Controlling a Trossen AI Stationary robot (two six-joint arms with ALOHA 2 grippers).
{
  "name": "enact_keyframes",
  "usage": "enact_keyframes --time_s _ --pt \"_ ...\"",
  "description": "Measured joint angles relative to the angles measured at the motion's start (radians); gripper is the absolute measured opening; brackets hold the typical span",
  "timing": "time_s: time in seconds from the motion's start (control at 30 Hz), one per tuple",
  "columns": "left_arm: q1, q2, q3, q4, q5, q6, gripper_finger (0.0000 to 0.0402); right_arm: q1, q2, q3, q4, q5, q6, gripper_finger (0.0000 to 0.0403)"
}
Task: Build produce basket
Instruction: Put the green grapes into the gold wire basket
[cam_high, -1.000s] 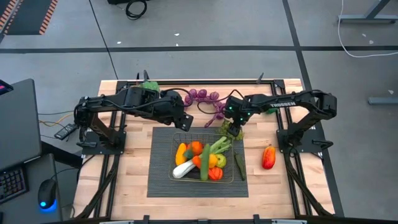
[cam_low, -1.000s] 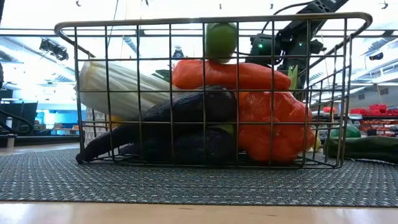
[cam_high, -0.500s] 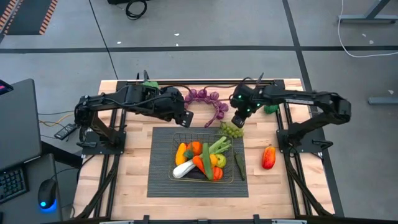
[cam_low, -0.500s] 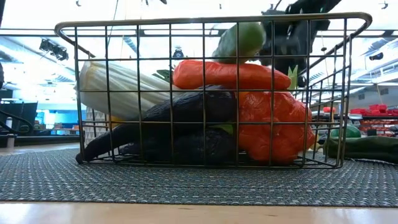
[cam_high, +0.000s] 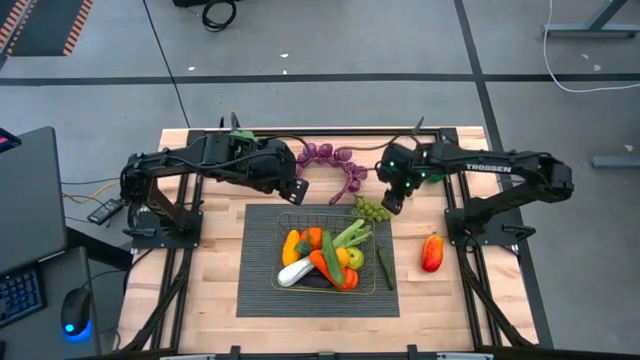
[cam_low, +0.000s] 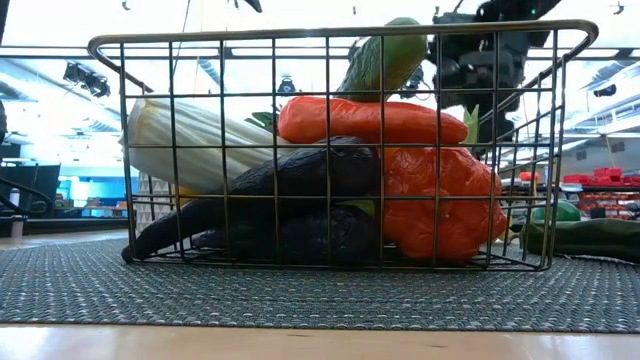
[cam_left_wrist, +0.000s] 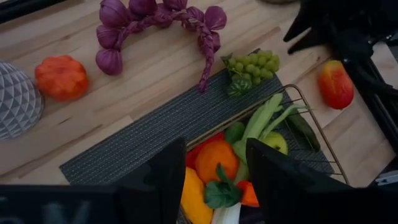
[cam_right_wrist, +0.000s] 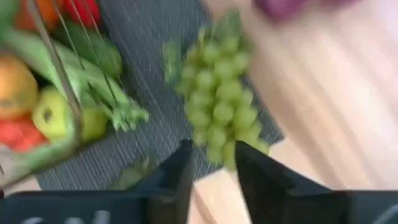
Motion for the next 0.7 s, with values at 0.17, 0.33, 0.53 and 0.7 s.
enact_keyframes --time_s 0.17,0.33,0.53,0.7 --pt "0.000 0.000 0.000 -0.004 0.000 0.000 0.0172 0.029 -0.001 -0.081 0.022 0.013 -0.005 0.0218" --pt "0.000 0.000 0.000 -0.004 -0.004 0.000 0.0176 0.066 -0.002 -0.151 0.183 0.010 0.006 0.0276" --pt "0.000 0.000 0.000 -0.003 -0.006 -0.007 0.0174 0.090 -0.001 -0.243 0.337 0.118 0.010 0.0301" --pt "0.000 0.000 0.000 -0.003 -0.006 -0.020 0.0174 0.090 -0.001 -0.319 0.478 0.161 0.025 0.0299"
